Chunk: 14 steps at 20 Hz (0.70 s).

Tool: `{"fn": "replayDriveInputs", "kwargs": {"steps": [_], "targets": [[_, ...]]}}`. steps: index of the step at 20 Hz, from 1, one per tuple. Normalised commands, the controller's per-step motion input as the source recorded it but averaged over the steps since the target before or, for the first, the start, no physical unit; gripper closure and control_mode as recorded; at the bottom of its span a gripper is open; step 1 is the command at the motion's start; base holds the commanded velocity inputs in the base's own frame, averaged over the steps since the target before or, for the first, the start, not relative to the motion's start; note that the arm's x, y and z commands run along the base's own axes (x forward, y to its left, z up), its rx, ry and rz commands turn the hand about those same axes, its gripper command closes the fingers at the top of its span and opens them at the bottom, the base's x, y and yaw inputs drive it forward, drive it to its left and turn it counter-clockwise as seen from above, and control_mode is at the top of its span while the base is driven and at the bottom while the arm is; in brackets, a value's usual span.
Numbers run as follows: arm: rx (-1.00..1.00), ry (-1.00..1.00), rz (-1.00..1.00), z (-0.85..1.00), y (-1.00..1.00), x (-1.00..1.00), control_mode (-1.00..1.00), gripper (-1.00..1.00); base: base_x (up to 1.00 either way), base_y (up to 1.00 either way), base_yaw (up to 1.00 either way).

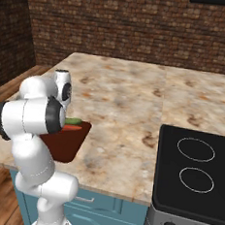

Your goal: Place the two vegetables and bowl onto the tray for setting up a vegetable dip station.

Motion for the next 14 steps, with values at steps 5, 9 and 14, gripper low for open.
{"fn": "replayDriveInputs", "kwargs": {"steps": [5,9,14], "targets": [[0.0,-0.03,0.0,0.5,0.0,-0.3,-1.0,-1.0,0.0,0.0,0.0],[0.0,-0.03,0.0,0.59,0.0,-0.16,-1.0,-1.0,0.0,0.0,0.0],[0.0,0.0,0.0,0.59,0.04,-0.06,-1.0,-1.0,0.0,0.0,0.0]]}}
